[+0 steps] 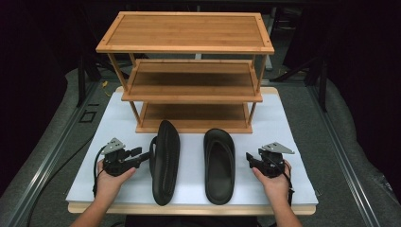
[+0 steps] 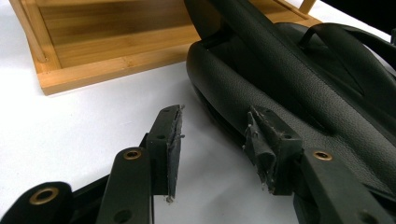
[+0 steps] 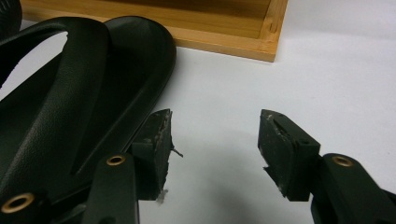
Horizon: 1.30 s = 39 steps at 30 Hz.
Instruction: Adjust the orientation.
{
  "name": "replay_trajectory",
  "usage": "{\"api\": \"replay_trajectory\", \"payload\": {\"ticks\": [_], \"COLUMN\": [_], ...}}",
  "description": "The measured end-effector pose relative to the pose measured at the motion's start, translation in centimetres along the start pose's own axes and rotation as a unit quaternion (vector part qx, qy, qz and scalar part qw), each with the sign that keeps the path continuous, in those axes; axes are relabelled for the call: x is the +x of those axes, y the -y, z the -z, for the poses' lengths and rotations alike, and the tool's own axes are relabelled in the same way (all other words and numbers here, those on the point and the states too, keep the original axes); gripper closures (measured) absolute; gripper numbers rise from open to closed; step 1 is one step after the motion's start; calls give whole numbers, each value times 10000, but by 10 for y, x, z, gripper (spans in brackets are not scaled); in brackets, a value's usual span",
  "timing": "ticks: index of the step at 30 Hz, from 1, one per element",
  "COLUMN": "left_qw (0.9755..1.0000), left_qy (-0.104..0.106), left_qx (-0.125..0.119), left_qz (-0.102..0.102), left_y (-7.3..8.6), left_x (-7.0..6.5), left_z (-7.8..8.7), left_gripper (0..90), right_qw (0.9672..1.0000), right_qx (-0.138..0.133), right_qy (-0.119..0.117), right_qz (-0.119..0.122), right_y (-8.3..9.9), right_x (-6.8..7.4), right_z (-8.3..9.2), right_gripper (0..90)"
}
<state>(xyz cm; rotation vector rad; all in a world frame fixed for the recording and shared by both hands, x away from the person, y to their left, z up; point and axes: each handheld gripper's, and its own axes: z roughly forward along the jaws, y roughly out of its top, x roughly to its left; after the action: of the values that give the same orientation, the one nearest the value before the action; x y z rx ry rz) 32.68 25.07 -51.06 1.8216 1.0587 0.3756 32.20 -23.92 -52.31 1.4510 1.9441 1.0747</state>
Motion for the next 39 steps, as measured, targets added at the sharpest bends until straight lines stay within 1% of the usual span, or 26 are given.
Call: {"api": "replay_trajectory", "payload": {"ticks": [4, 5, 6, 9, 11, 13, 14, 18, 20, 21, 22, 23, 24, 25, 26, 27, 28, 31, 33, 37, 38, 39], "left_qw": [9999, 9999, 9999, 9999, 9998, 9998, 9998, 9997, 9995, 9994, 9994, 9992, 9992, 9991, 9989, 9989, 9987, 9984, 9982, 9982, 9981, 9981], "left_qy": [73, 74, 74, 59, 18, 31, 40, 122, 245, 264, 264, 294, 294, 299, 337, 337, 367, 398, 395, 464, 518, 518], "left_qx": [-62, -103, -103, -78, -128, -132, -175, -190, -132, -97, -97, -24, -24, 1, 81, 81, 132, 173, 220, 185, 161, 161], "left_qz": [48, 9, 9, -90, -142, -122, -92, -113, -143, -186, -186, -259, -259, -291, -320, -320, -335, -375, -382, -330, -291, -291], "left_y": [-3, -5, -5, -9, -11, -14, -16, -18, -19, -20, -20, -20, -20, -20, -20, -20, -20, -19, -19, -19, -19, -19], "left_x": [-2, -5, -5, -8, -9, -11, -13, -17, -23, -26, -26, -31, -31, -32, -35, -35, -38, -42, -46, -52, -54, -54], "left_z": [-1, -2, -2, -5, -7, -9, -9, -10, -14, -15, -15, -20, -20, -23, -28, -28, -33, -38, -42, -43, -42, -42], "left_gripper": [546, 542, 538, 530, 531, 532, 531, 531, 523, 521, 519, 515, 514, 514, 513, 513, 512, 513, 513, 515, 515, 513], "right_qw": [10000, 10000, 10000, 10000, 9999, 9999, 9999, 9999, 9998, 9998, 9998, 9997, 9997, 9997, 9997, 9997, 9997, 9997, 9997, 9996, 9996, 9996], "right_qx": [-12, 13, 13, 0, 12, 5, 30, 29, 19, 36, 36, 10, 10, 11, 3, 5, 7, 1, -13, -3, 0, 0], "right_qy": [-7, -20, -20, -49, -33, -39, -40, -35, -49, -62, -62, -65, -65, -67, -54, -55, -54, -52, -63, -77, -43, -43], "right_qz": [-37, -75, -75, -77, -114, -113, -106, -122, -167, -191, -191, -220, -220, -224, -237, -237, -234, -243, -255, -263, -264, -264], "right_y": [0, 0, 0, 0, 1, 1, 1, 1, 1, 1, 1, 1, 1, 1, 1, 1, 1, 1, 2, 1, 1, 1], "right_x": [-1, -2, -2, -2, -2, -3, -3, -3, -4, -4, -4, -5, -5, -5, -5, -5, -5, -6, -6, -7, -7, -7], "right_z": [0, 0, 0, 0, 0, -1, -1, -1, -1, -1, -1, -1, -1, -1, -1, -1, -1, -1, -1, 0, 0, 0], "right_gripper": [445, 445, 445, 445, 445, 445, 445, 445, 445, 446, 446, 445, 445, 445, 446, 445, 446, 446, 445, 446, 446, 446]}}
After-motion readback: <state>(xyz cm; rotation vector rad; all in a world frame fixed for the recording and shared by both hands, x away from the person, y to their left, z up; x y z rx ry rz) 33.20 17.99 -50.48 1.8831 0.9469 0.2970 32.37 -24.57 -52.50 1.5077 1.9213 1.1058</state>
